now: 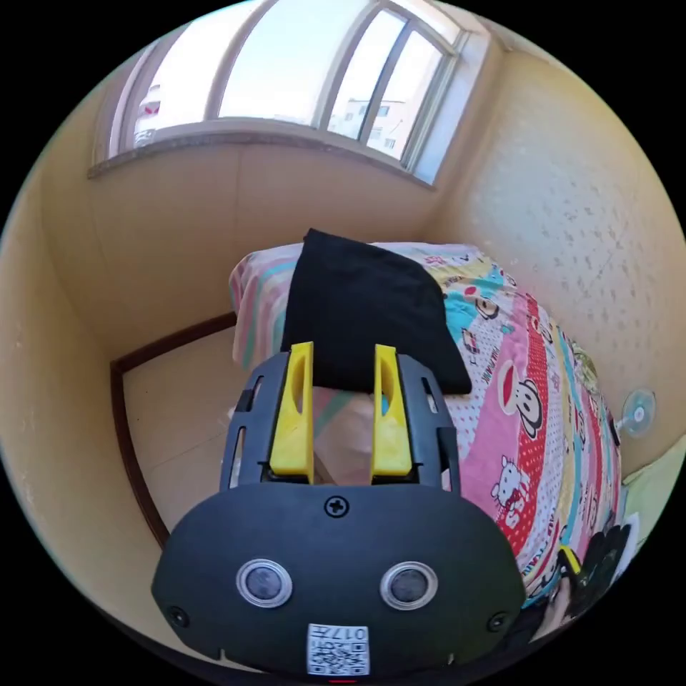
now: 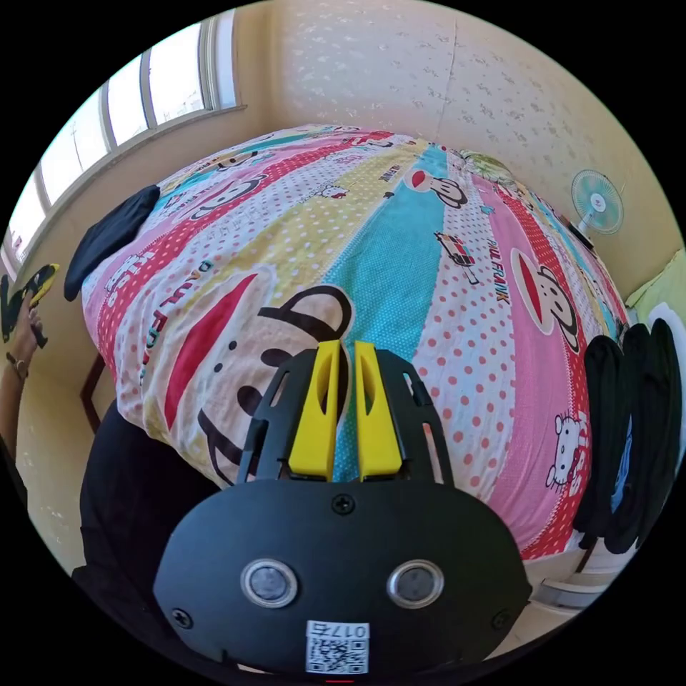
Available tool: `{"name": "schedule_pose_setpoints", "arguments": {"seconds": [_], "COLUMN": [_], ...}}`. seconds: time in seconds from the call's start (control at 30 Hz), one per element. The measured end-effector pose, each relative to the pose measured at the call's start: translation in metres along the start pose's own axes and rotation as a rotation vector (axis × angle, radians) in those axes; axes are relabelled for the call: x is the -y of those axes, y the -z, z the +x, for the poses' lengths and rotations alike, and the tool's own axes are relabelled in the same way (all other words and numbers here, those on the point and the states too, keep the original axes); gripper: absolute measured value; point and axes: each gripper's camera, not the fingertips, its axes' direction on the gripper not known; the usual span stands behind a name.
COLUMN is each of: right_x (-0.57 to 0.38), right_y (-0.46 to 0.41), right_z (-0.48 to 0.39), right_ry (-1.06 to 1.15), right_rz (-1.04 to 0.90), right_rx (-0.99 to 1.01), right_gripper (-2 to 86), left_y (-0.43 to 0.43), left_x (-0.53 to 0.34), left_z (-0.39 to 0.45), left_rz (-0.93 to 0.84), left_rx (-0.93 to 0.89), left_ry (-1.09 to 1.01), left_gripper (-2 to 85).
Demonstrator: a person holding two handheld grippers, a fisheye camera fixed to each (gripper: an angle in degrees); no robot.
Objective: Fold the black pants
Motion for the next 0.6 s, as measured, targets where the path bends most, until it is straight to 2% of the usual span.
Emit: {"name": "schedule_pose_setpoints", "arguments": {"seconds": [0.1, 0.17, 0.27, 0.33, 0.47, 0.53, 0.6], "right_x": [0.001, 0.002, 0.004, 0.006, 0.01, 0.011, 0.012], "right_y": [-0.007, -0.011, -0.017, -0.021, -0.029, -0.032, -0.035], "right_z": [-0.008, -0.011, -0.019, -0.026, -0.037, -0.042, -0.049], "right_ry": [0.002, -0.005, 0.01, 0.023, 0.002, 0.0, 0.005], "right_rz": [0.001, -0.001, -0.001, -0.008, -0.019, -0.015, -0.009], "right_rx": [-0.013, -0.012, -0.025, -0.039, -0.038, -0.038, -0.043], "right_gripper": [2.2, 2.2, 2.2, 2.2, 1.7, 1.3, 1.0], "left_y": [-0.027, -0.046, -0.055, -0.043, 0.008, 0.04, 0.068], "left_x": [0.04, 0.05, 0.05, 0.053, 0.086, 0.113, 0.126], "left_z": [-0.04, -0.058, -0.078, -0.082, -0.046, -0.002, 0.047], "left_rz": [-0.122, -0.228, -0.277, -0.303, -0.304, -0.321, -0.318], "left_rx": [0.052, -0.023, -0.197, -0.382, -0.561, -0.751, -0.815], "left_ry": [0.066, 0.097, 0.236, 0.285, 0.135, 0.096, 0.036], "left_gripper": [13.0, 11.2, 7.3, 4.4, 4.0, 3.9, 3.9]}}
